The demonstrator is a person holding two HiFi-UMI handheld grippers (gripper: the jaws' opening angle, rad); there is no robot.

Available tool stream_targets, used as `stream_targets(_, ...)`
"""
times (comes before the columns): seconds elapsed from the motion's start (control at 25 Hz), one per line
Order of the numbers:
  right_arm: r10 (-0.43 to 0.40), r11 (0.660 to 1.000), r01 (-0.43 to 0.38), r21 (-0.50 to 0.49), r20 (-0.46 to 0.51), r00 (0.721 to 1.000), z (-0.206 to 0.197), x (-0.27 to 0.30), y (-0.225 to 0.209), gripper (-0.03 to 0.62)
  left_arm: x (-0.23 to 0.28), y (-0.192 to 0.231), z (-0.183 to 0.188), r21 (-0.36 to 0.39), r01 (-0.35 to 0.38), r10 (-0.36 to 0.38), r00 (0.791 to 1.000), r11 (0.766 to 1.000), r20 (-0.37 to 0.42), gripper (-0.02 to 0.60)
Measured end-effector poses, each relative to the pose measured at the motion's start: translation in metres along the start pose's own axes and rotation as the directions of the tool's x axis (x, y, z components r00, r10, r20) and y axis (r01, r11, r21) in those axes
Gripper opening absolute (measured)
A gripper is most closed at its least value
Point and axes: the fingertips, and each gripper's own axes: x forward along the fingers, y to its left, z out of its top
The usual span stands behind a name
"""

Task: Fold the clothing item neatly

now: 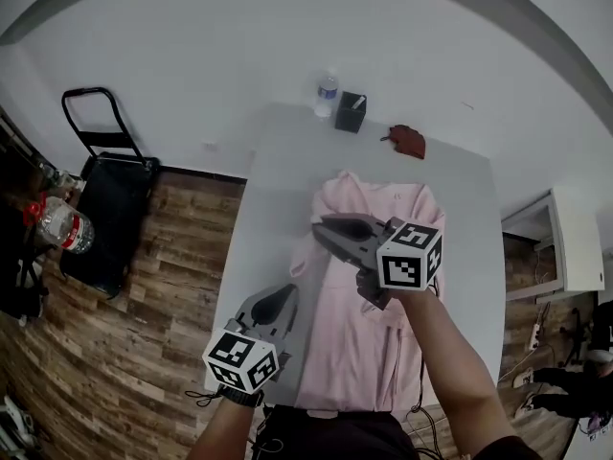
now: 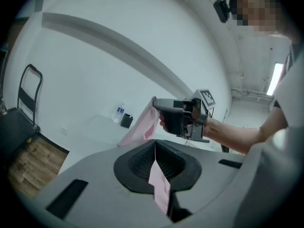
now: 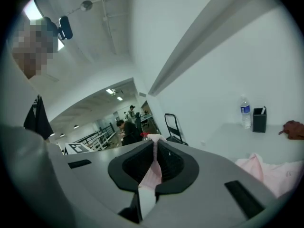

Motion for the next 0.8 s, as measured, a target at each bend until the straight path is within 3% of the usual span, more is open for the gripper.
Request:
stream_targets(0.12, -0.033, 0.999, 0.033, -0.002, 0.023, 0.999, 0.003, -0.021, -0.010, 0.034, 0.018, -0.011, 0.016, 0.015, -0.029, 0.028, 0.999, 0.999, 0.037, 0.006)
stream_targets(0.24, -0.055, 0.998, 0.058, -0.018, 0.109, 0.992, 0.024, -0.046, -0.010, 0.034, 0.030, -0.021, 0.033, 0.054, -0.039, 0.036, 0.998, 0.998, 0.056, 0.006)
stream_targets(0.44, -0.081, 0.996, 0.088, -0.008, 0.314, 0.946, 0.057, -0.121, -0.009, 0.034, 0.047, -0.046, 0.039, 0.083, -0.015, 0.011, 0.999, 0.996, 0.040, 0.006)
stream_targets(0.56, -0.104, 0.994, 0.091, 0.053, 0.361, 0.927, 0.042, -0.164, -0.020, 0.034, 0.058, -0.062, 0.026, 0.098, 0.003, -0.003, 1.000, 0.995, 0.000, 0.007)
stream_targets(0.68, -0.170, 0.985, 0.162, 0.053, 0.214, 0.962, -0.029, -0.166, -0.043, 0.034, 0.066, -0.069, 0.007, 0.089, -0.002, 0.005, 0.999, 0.996, -0.041, 0.007)
stream_targets(0.76, -0.197, 0.977, 0.198, -0.074, 0.017, 0.980, -0.085, -0.142, -0.055, 0.034, 0.068, -0.071, -0.007, 0.075, -0.014, 0.019, 0.997, 0.997, -0.070, 0.008)
stream_targets(0.8, -0.213, 0.970, 0.203, -0.138, -0.068, 0.975, -0.107, -0.131, -0.060, 0.034, 0.070, -0.071, -0.013, 0.069, -0.023, 0.028, 0.996, 0.997, -0.082, 0.008)
